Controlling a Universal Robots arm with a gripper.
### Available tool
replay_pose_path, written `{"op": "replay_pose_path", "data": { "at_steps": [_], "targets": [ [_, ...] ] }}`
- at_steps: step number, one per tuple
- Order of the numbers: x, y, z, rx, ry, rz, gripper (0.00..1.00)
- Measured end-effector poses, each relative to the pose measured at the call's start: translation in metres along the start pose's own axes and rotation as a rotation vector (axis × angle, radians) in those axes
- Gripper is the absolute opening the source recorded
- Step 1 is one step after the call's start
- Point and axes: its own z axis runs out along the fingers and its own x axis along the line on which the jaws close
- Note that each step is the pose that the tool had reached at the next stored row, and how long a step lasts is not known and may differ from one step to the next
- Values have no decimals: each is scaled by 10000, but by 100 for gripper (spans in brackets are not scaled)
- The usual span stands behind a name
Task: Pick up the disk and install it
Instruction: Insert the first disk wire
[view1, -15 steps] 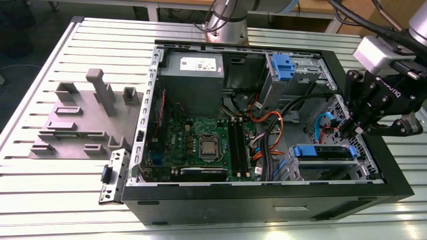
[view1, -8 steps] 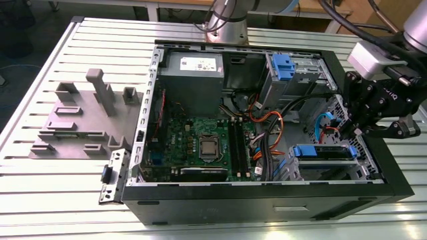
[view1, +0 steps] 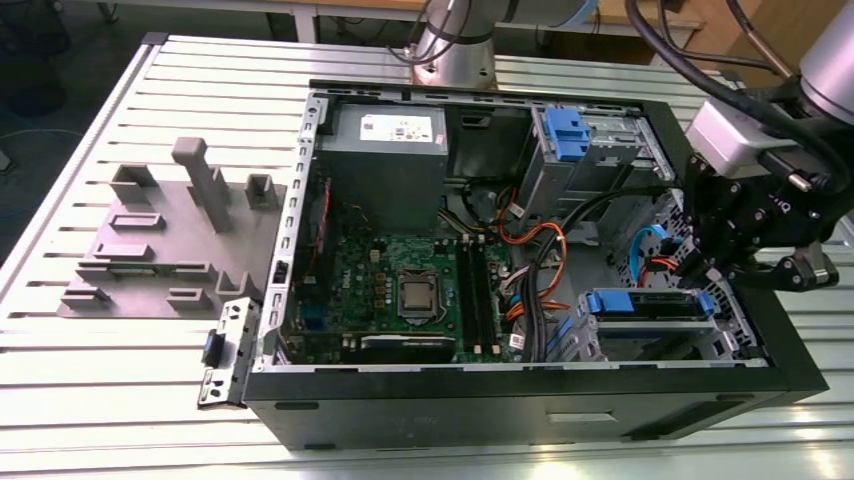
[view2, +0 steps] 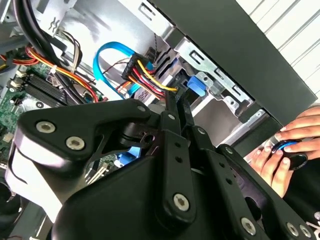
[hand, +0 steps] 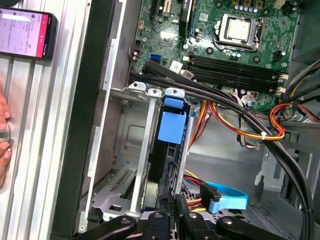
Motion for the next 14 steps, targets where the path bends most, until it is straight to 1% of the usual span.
{"op": "replay_pose_path", "data": {
  "at_steps": [5, 7, 9, 11, 12, 14],
  "targets": [
    [-6, 40, 9, 155, 24, 108, 17],
    [-7, 48, 14, 193, 29, 156, 17],
    [-7, 47, 15, 207, 27, 222, 17],
    [-6, 60, 22, 261, 4, 292, 17],
    [-6, 78, 26, 299, -1, 293, 17],
    [-13, 135, 28, 375, 1, 295, 17]
  ]
}}
